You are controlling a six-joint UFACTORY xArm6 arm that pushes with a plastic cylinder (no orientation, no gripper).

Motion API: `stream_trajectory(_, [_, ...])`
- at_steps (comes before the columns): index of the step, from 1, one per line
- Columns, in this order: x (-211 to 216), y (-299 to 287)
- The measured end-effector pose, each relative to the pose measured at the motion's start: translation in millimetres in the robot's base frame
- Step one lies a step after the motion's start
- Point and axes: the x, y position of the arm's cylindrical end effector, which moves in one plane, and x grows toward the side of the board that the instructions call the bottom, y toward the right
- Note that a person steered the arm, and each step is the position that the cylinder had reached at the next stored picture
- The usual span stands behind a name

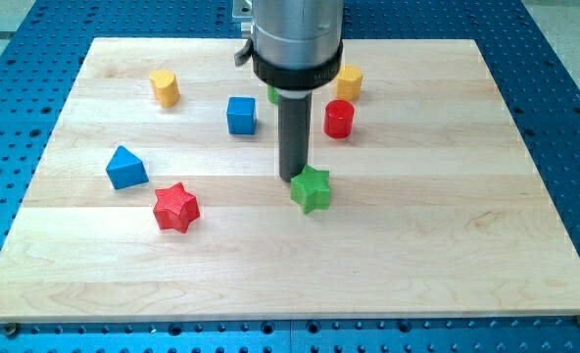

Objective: Move the green star diagonally below the green circle

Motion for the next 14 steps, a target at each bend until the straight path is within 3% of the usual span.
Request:
stream_trajectory(2, [33, -46])
stream_trajectory(3, [46, -2])
stream_trajectory(4, [-2, 75])
stream_trajectory(5, [3, 90])
stream_trajectory(6, [84, 125])
stream_trajectory(7, [41, 194])
stream_trajectory(8, [-20, 165])
stream_trajectory(9, [-6, 105])
stream_trajectory(10, [-7, 128])
stream_trajectory(11, [-25, 188])
stream_trajectory(13, [-39, 172])
stream_trajectory(14, [-40, 132])
